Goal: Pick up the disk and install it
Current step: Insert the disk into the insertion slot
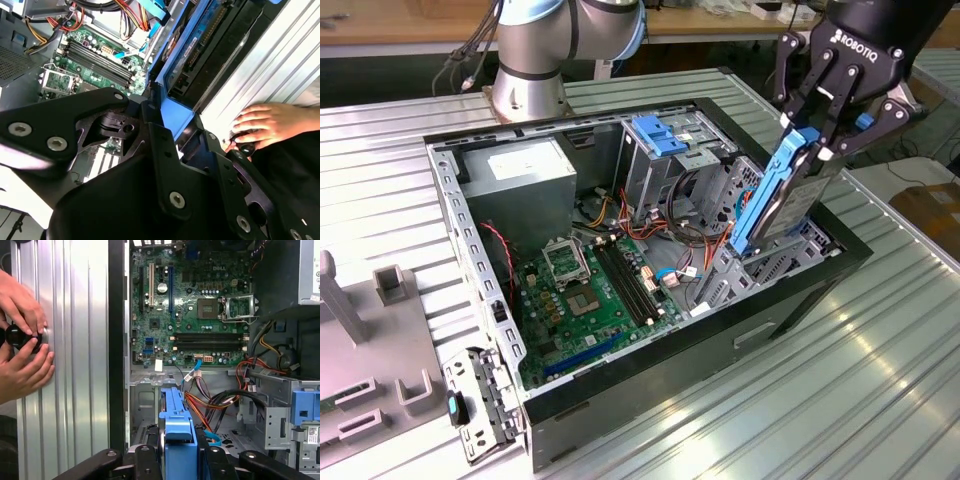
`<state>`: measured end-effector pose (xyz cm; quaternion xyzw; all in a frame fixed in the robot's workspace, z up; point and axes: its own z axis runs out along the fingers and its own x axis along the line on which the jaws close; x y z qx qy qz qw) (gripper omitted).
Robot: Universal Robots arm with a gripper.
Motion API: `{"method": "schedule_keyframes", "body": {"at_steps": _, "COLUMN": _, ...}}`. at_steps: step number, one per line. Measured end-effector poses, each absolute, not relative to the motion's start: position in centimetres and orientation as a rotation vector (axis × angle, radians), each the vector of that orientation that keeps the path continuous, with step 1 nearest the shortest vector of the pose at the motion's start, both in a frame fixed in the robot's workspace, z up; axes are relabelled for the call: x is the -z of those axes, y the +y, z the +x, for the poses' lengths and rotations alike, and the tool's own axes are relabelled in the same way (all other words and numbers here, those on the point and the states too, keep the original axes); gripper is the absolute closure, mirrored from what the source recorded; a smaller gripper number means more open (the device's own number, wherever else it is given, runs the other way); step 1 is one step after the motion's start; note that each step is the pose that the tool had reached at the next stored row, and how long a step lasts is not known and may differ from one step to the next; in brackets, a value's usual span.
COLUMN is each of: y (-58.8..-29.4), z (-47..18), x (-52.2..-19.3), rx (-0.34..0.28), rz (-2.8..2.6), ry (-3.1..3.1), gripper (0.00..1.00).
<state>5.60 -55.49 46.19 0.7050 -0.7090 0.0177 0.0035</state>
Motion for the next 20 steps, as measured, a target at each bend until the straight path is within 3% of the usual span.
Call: {"method": "schedule_keyframes", "body": {"at_steps": 20, "y": -55.5, "z": 5.6, "x": -45.1, "rx": -0.053, "rz": 2.208, "ry": -2.222, "gripper": 0.63}}
